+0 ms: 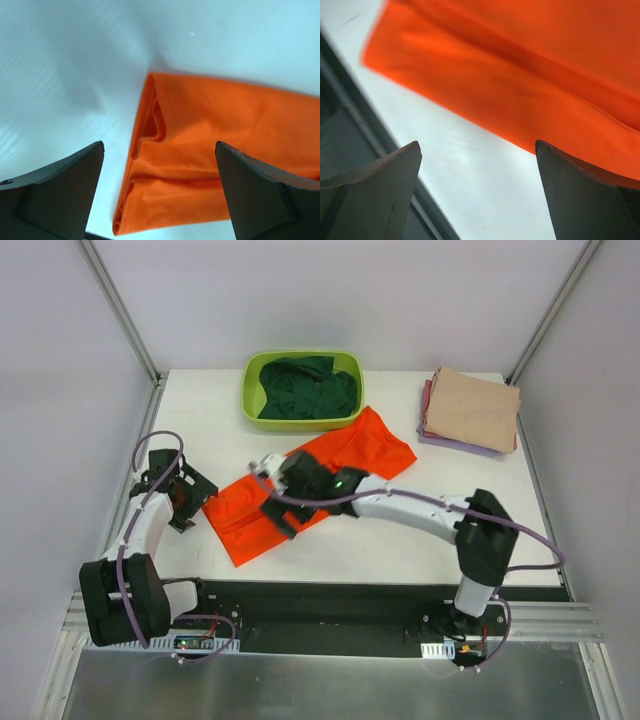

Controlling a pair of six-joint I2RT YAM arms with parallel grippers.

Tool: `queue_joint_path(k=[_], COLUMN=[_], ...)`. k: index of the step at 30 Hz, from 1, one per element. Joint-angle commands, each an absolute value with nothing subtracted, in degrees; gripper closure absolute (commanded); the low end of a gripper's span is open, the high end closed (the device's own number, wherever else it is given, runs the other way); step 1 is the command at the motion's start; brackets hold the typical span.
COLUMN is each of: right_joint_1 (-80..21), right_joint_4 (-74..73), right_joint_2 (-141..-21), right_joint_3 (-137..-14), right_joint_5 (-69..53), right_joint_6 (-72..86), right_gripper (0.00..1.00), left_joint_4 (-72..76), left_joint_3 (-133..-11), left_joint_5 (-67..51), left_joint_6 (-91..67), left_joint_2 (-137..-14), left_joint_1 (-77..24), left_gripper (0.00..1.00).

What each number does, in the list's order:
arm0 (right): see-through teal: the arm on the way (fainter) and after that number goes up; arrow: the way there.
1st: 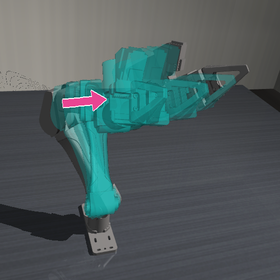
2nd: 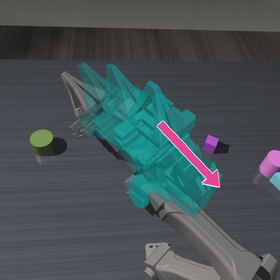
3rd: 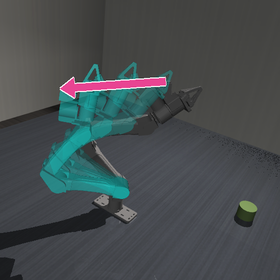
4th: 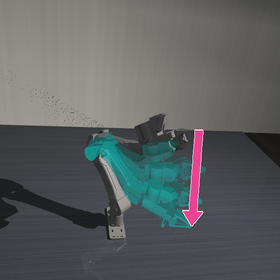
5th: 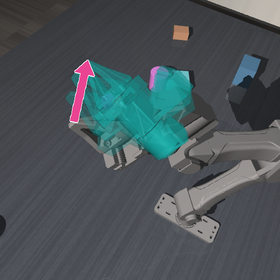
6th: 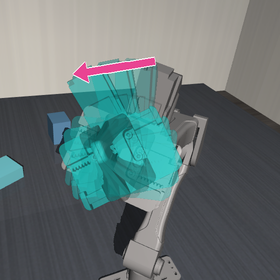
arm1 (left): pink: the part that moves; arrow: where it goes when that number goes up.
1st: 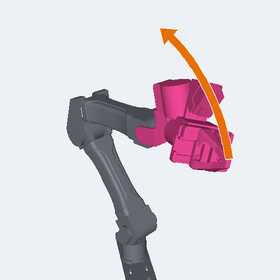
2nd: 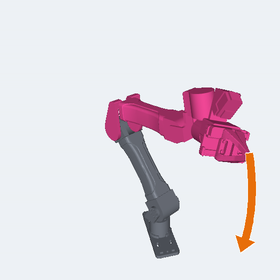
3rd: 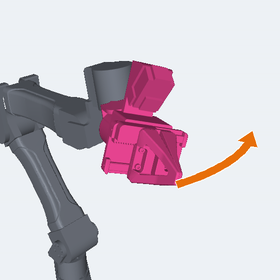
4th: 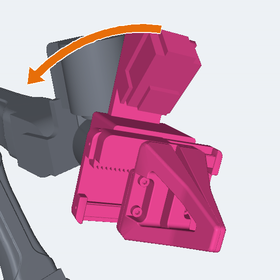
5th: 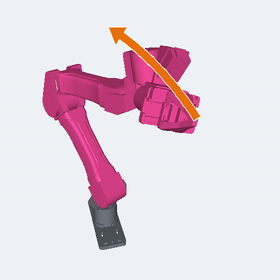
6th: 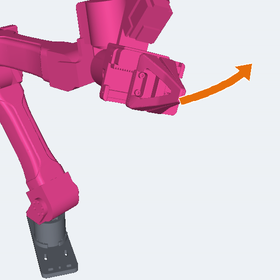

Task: Fold and stack the t-shirts
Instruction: Rotate the tshirt 45 degrees, then grab the bottom of the folded rectangular tshirt with both arms

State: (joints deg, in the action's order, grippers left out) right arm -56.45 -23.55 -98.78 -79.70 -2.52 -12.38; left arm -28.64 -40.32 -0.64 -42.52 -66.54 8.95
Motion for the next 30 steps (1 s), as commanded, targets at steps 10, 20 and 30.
queue_joint_path(k=[10,20,30], right_joint_1=[-74.0,-77.43,-79.89], right_joint_4=[-10.55,-6.15,-4.83], right_joint_2=[-122.07,-125.77,-129.19], right_joint_3=[-95.62,-92.99,-93.16], right_joint_5=[-7.91,-1.87,8.87], right_joint_6=[-17.49,-26.8,-32.08], right_gripper=[0.16,0.26,0.33], left_joint_4=[-11.87,-10.81,-10.81], left_joint_3=[-32.78,-32.61,-31.29], left_joint_5=[-10.54,-10.37,-10.64], left_joint_6=[-34.19,-34.8,-35.51], left_joint_2=[-73.3,-78.92,-79.37], left_joint_1=[14.68,14.77,14.77], left_gripper=[0.42,0.87,1.0])
